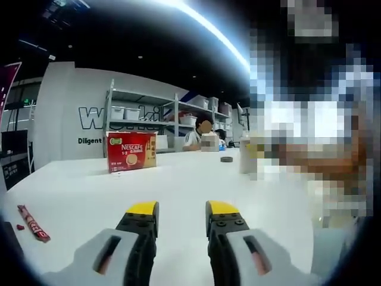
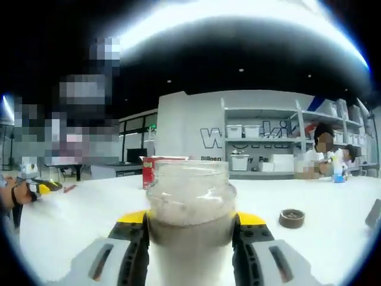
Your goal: Tear open the coffee pouch, take out the coffee, and pour the coffee from the pouch into the cup
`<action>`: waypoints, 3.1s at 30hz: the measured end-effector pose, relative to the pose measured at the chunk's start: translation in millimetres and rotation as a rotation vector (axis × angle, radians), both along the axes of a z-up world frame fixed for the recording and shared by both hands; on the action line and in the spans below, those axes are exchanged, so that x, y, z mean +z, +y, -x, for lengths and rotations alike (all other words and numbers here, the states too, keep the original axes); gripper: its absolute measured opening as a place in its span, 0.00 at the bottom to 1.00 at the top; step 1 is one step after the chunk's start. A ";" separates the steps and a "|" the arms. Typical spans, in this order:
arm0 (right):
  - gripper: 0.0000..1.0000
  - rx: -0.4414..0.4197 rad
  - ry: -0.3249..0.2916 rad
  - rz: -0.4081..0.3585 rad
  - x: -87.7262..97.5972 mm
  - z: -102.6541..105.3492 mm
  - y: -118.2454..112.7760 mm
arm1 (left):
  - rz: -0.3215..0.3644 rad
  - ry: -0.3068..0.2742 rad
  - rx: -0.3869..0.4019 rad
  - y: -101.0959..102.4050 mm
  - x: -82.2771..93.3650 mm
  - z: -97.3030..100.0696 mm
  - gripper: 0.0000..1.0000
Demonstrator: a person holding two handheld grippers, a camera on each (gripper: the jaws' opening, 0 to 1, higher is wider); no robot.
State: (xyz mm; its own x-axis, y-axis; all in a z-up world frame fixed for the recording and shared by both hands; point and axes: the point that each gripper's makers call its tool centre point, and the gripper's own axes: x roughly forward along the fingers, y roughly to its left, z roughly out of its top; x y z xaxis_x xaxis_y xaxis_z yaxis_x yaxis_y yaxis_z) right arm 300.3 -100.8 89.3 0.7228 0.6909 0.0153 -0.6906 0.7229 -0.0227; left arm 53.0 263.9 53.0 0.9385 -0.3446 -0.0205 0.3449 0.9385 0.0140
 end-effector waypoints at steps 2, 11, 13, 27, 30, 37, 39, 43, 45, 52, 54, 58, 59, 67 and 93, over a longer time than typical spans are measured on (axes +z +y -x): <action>0.54 -0.020 0.006 0.004 -0.9 -12.5 -13.4 | -0.001 0.003 0.000 -0.2 -0.7 0.3 0.34; 0.54 -0.056 0.022 0.017 -1.7 -58.8 -59.7 | -0.008 0.009 0.002 -0.5 -2.8 1.1 0.33; 0.54 -0.056 0.023 0.018 -1.3 -67.7 -66.8 | -0.009 0.017 0.006 0.6 -4.3 -0.2 0.33; 0.54 -0.122 0.033 0.029 -0.2 -139.5 -122.1 | -0.021 0.033 0.018 2.2 -6.9 -2.8 0.33; 0.54 -0.139 0.034 0.033 0.7 -151.2 -133.6 | -0.024 0.035 0.020 2.8 -7.3 -3.5 0.32; 0.54 -0.147 0.037 0.035 0.1 -171.2 -151.7 | -0.018 0.035 0.030 5.8 -6.7 -4.7 0.32; 0.54 -0.158 0.038 0.034 -0.1 -177.1 -155.6 | -0.019 0.036 0.032 6.4 -7.1 -5.0 0.32; 0.54 -0.185 0.039 0.032 -0.5 -188.9 -163.6 | -0.022 0.041 0.026 5.1 -8.1 -5.2 0.32; 0.54 -0.197 0.039 0.030 0.1 -193.0 -166.2 | -0.029 0.049 0.023 4.3 -10.1 -5.8 0.32; 0.54 -0.254 0.052 0.034 0.1 -211.4 -178.2 | -0.044 0.057 0.019 2.7 -12.6 -6.0 0.32; 0.54 -0.254 0.050 0.033 -0.2 -212.8 -178.9 | -0.045 0.057 0.019 2.1 -12.6 -5.4 0.32; 0.54 -0.253 0.044 0.029 -0.1 -214.2 -180.5 | -0.047 0.061 0.019 1.3 -13.7 -4.9 0.32; 0.55 -0.252 0.043 0.028 0.0 -214.0 -180.9 | -0.049 0.062 0.018 0.7 -14.1 -4.8 0.32; 0.55 -0.252 0.031 0.023 0.0 -214.0 -183.9 | -0.052 0.060 0.015 -1.6 -14.3 -3.4 0.32; 0.76 -0.341 -0.074 -0.031 20.8 -84.7 -165.9 | -0.025 0.022 0.022 2.1 -5.7 -1.2 0.34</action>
State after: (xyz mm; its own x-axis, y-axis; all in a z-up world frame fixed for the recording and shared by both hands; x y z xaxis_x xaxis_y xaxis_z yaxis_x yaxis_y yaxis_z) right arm 385.0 -266.7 110.1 0.9082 0.4081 0.0934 -0.4063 0.9129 -0.0375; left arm 54.2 266.0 47.3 0.9451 -0.3229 -0.0501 0.3246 0.9454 0.0301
